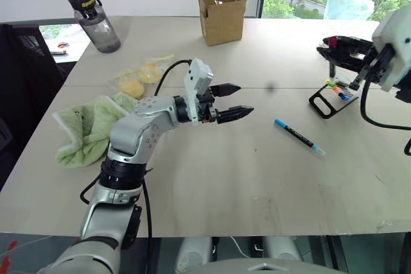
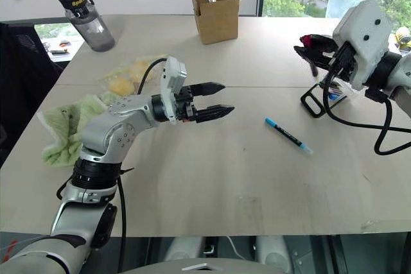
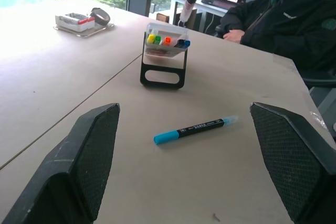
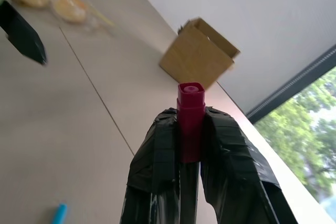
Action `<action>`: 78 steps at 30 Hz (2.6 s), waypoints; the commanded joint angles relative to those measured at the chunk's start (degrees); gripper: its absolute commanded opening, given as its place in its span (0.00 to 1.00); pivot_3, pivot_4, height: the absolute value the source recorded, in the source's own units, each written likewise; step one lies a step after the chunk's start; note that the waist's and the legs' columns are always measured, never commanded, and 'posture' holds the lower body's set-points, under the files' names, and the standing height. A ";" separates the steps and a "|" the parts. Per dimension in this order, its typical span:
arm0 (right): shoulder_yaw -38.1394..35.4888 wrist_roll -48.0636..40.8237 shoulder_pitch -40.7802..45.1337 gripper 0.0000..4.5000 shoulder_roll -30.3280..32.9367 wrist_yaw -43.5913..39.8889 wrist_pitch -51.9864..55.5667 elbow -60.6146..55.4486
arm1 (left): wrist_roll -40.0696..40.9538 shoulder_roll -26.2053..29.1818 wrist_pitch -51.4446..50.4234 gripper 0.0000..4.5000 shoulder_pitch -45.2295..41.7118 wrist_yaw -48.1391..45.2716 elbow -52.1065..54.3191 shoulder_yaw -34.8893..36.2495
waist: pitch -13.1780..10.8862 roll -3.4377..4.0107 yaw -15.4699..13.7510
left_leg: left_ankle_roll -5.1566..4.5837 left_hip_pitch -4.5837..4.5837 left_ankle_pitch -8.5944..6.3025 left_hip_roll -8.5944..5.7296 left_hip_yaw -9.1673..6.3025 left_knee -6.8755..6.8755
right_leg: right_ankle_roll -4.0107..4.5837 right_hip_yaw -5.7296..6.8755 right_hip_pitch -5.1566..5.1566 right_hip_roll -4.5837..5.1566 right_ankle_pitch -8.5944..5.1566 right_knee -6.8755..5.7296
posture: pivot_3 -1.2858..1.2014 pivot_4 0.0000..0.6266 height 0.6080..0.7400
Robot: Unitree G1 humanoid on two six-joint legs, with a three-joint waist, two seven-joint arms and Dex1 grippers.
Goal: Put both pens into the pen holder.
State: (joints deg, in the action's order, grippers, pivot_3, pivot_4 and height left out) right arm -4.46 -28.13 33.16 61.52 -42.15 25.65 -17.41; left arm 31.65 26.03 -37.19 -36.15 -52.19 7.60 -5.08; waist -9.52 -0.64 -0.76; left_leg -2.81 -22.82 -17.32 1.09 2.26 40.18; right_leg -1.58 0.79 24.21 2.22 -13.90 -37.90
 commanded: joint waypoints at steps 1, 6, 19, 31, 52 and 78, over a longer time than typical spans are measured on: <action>0.18 5.30 2.25 0.03 1.40 -3.20 -3.86 1.78 | -1.07 1.20 0.42 0.90 0.16 0.33 2.44 -0.07 | 0.00 0.00 0.02 | 0.02 0.00 0.01 0.00 0.00 0.00 | 0.00 0.00 0.00 0.02 0.00 0.00 | 0.52 0.24 0.97; 0.64 7.49 2.68 0.03 -0.10 -6.36 -5.46 4.94 | -1.46 1.08 0.21 0.90 1.13 0.81 3.39 -0.44 | -0.01 0.00 0.02 | 0.04 0.01 0.02 0.03 -0.02 0.00 | 0.00 0.01 0.01 0.04 0.00 -0.01 | 0.52 0.24 0.97; 4.81 17.22 4.86 0.03 -3.37 -13.20 -17.28 19.36 | -2.06 -0.69 0.55 0.90 1.08 2.34 4.27 -1.12 | -0.01 0.00 0.00 | 0.05 0.02 0.03 0.01 0.00 0.03 | -0.01 0.01 0.00 0.13 0.01 -0.05 | 0.52 0.24 0.97; 7.45 24.10 7.42 0.25 -6.65 -15.35 -25.84 30.27 | -2.90 0.11 1.34 0.92 1.15 4.16 5.59 -0.34 | -0.02 0.02 0.07 | 0.07 0.03 0.04 0.00 0.02 0.03 | -0.02 0.01 0.00 0.15 0.02 -0.06 | 0.52 0.24 0.97; -2.74 4.57 -13.19 0.99 -10.65 -15.02 1.98 4.70 | -2.63 3.52 1.50 0.92 4.79 0.84 3.97 -0.45 | -0.02 0.01 -0.18 | 0.08 -0.02 0.04 -0.04 -0.10 0.04 | -0.03 0.22 -0.08 0.38 0.03 -0.05 | 0.52 0.24 0.97; -0.56 10.73 -28.79 0.28 -18.73 -9.45 -5.32 15.93 | 0.19 13.04 -1.36 0.92 12.85 -6.28 6.75 0.99 | 0.01 0.00 0.01 | 0.06 0.16 0.04 -0.06 0.04 0.09 | -0.13 0.01 -0.12 0.02 0.08 -0.10 | 0.52 0.24 0.97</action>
State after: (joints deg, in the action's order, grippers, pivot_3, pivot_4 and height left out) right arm -5.01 -18.02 5.26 42.77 -51.44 20.42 -2.19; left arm 30.76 39.02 -38.51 -23.31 -58.72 12.81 -6.02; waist -9.51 -0.64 -0.75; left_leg -2.75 -22.65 -17.28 1.02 2.30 40.27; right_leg -1.71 0.80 24.06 2.24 -13.82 -38.01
